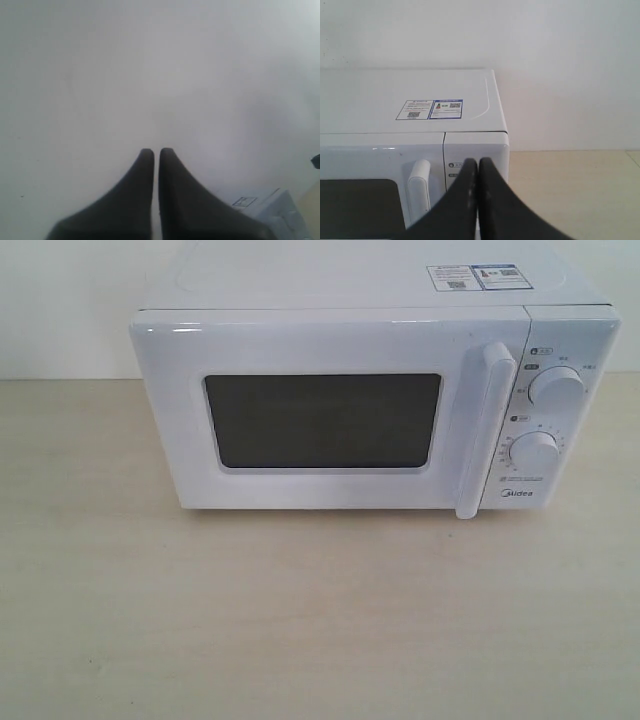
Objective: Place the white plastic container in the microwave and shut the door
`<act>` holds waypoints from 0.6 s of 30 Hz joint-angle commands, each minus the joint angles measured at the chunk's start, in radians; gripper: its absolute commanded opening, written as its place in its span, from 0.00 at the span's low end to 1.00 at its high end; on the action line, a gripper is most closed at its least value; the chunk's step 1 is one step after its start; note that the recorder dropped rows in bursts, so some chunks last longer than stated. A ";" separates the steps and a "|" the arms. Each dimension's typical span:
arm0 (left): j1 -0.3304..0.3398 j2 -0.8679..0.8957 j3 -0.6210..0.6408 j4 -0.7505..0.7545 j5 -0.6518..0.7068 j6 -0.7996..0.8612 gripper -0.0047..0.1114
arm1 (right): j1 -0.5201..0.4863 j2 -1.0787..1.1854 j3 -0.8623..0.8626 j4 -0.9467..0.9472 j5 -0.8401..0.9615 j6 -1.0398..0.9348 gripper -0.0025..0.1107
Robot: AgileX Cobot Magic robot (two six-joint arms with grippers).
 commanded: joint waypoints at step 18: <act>0.169 -0.048 0.663 -0.153 -0.480 -0.039 0.08 | 0.003 -0.004 0.005 -0.001 -0.003 -0.002 0.02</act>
